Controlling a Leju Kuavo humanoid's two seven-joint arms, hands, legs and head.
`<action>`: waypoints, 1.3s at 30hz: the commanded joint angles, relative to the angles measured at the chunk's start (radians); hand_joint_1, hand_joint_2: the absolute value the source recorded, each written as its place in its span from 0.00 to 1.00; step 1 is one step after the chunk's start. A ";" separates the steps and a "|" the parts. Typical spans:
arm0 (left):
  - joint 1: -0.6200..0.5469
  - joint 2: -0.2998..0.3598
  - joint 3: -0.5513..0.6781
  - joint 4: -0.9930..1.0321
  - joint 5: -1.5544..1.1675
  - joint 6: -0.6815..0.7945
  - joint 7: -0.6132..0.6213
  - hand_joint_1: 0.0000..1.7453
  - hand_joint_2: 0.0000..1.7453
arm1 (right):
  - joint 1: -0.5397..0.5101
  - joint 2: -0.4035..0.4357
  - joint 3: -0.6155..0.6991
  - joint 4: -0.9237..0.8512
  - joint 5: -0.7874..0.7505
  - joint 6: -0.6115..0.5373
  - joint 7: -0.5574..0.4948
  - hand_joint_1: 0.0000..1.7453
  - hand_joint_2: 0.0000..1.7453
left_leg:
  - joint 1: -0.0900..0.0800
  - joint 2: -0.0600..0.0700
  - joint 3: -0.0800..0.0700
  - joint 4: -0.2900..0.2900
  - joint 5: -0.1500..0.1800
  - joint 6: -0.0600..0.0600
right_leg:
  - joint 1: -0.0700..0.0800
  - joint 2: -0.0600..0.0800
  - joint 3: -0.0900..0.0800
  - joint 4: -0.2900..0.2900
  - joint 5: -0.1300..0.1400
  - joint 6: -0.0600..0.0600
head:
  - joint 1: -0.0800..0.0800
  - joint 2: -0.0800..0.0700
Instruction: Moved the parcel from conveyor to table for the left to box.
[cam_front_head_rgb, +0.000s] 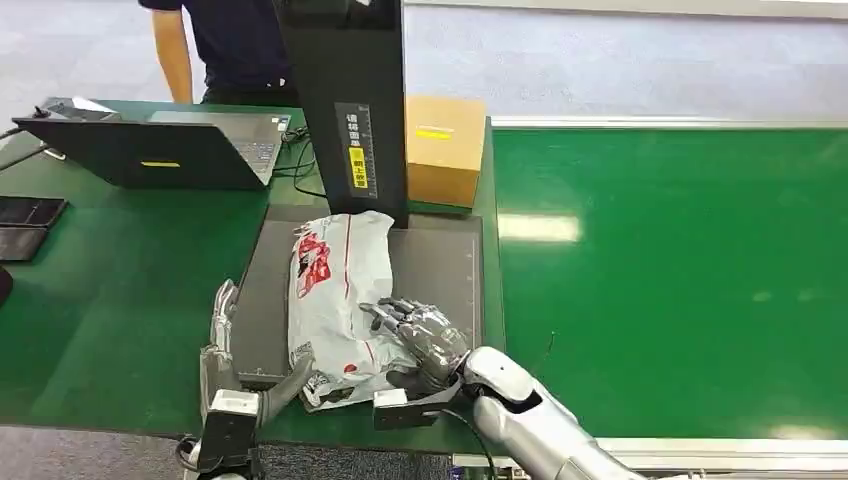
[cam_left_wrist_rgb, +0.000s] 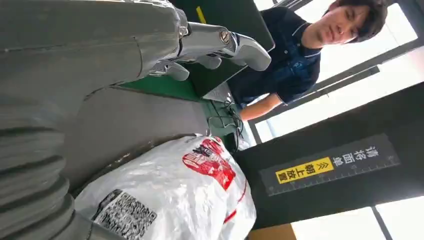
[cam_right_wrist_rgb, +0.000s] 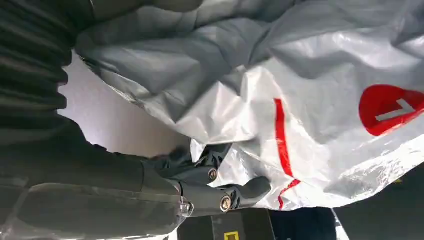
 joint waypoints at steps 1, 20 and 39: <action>-0.015 0.000 0.026 -0.007 -0.025 -0.030 -0.010 0.00 1.00 | 0.178 -0.062 -0.168 -0.341 -0.076 -0.153 -0.070 0.00 1.00 | 0.001 -0.005 -0.002 -0.001 0.003 -0.003 | 0.001 -0.006 0.001 -0.001 0.001 -0.002 | 0.000 0.000; -0.165 0.042 -0.021 0.017 -0.064 -0.111 -0.018 0.00 1.00 | 0.647 0.019 -0.552 -0.906 -0.429 -0.100 -0.286 0.00 1.00 | 0.000 -0.007 -0.005 0.000 0.000 -0.002 | 0.000 -0.007 -0.003 0.000 -0.001 -0.001 | 0.000 0.000; -0.593 0.239 -0.323 0.306 -0.338 -0.382 0.155 0.00 1.00 | 0.767 0.123 -0.793 -0.881 -0.568 0.053 -0.406 0.00 1.00 | 0.001 -0.010 -0.003 -0.001 0.002 -0.003 | 0.001 -0.010 0.000 -0.002 -0.001 -0.002 | 0.000 0.000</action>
